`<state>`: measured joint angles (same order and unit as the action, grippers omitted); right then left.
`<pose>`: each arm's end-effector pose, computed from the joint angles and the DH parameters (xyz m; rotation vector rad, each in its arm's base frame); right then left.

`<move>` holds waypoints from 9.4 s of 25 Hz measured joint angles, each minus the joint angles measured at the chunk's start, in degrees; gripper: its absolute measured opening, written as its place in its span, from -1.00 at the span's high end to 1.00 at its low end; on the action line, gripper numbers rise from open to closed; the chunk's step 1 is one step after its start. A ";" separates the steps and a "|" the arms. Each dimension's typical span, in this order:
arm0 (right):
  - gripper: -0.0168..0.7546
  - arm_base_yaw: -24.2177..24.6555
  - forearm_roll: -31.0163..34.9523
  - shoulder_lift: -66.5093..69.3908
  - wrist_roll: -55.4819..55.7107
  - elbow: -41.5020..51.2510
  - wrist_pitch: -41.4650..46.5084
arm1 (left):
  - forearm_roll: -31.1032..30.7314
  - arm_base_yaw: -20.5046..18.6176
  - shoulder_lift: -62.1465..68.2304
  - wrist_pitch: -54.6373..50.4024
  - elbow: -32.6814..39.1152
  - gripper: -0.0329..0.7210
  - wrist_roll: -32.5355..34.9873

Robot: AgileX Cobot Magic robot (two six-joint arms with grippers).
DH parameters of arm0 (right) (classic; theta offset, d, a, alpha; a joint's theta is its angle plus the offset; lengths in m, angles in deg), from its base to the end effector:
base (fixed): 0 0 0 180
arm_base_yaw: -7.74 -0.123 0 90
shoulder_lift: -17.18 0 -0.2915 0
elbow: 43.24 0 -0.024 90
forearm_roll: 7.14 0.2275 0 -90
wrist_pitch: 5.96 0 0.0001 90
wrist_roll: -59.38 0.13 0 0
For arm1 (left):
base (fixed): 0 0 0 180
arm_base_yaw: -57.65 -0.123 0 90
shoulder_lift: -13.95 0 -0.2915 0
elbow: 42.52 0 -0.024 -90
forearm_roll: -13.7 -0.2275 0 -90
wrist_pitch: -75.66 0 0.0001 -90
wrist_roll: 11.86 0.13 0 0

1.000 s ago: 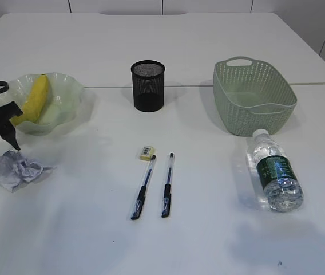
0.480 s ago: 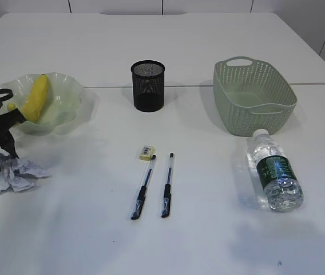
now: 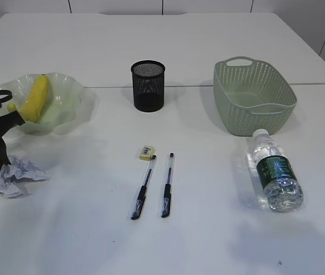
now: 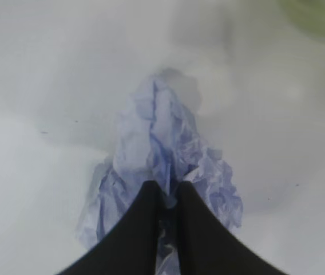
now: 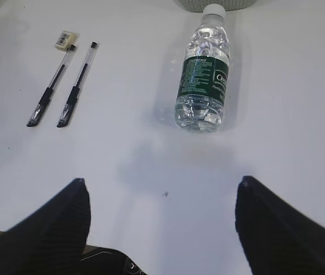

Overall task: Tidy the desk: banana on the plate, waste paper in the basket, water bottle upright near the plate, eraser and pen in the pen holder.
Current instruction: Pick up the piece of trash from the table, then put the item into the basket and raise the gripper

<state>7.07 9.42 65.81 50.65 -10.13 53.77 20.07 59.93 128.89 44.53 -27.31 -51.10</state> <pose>0.1089 0.0333 0.3010 -0.1282 2.4343 0.3080 0.3536 -0.0216 0.1361 -1.0185 2.6622 -0.2639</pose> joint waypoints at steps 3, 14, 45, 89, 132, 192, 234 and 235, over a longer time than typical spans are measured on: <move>-0.56 0.00 0.00 0.00 -0.11 0.00 0.00 | -0.18 0.00 0.00 -0.59 0.00 0.90 0.00; -0.56 0.00 0.00 0.00 -0.11 0.00 0.00 | -0.77 0.00 -5.83 -4.35 0.00 0.92 4.33; -0.56 0.00 12.72 0.00 -0.64 0.00 0.07 | 10.24 22.27 -26.89 -12.67 0.05 0.92 39.23; -0.56 -21.97 63.54 52.00 -40.24 -16.21 -7.46 | 31.12 22.73 -27.02 -9.91 0.05 0.92 55.01; 0.96 -24.84 73.48 56.96 -46.46 -16.77 -9.92 | 34.28 22.73 -27.02 -8.19 0.05 0.55 55.94; 0.96 -12.51 41.01 56.96 -25.89 -20.04 -19.54 | 4.87 -7.09 -42.11 -14.41 13.55 -0.23 43.07; 0.40 -6.13 -26.88 80.77 18.82 -56.20 -20.73 | 6.90 -7.09 -42.62 -17.39 13.65 -0.18 43.03; 0.29 -6.13 -27.08 80.77 18.91 -56.20 -20.73 | 6.90 -7.09 -42.62 -17.39 13.65 -0.18 43.03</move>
<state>0.94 -17.66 146.58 69.57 -66.33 33.05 26.97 52.83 86.27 27.14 -13.66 -8.07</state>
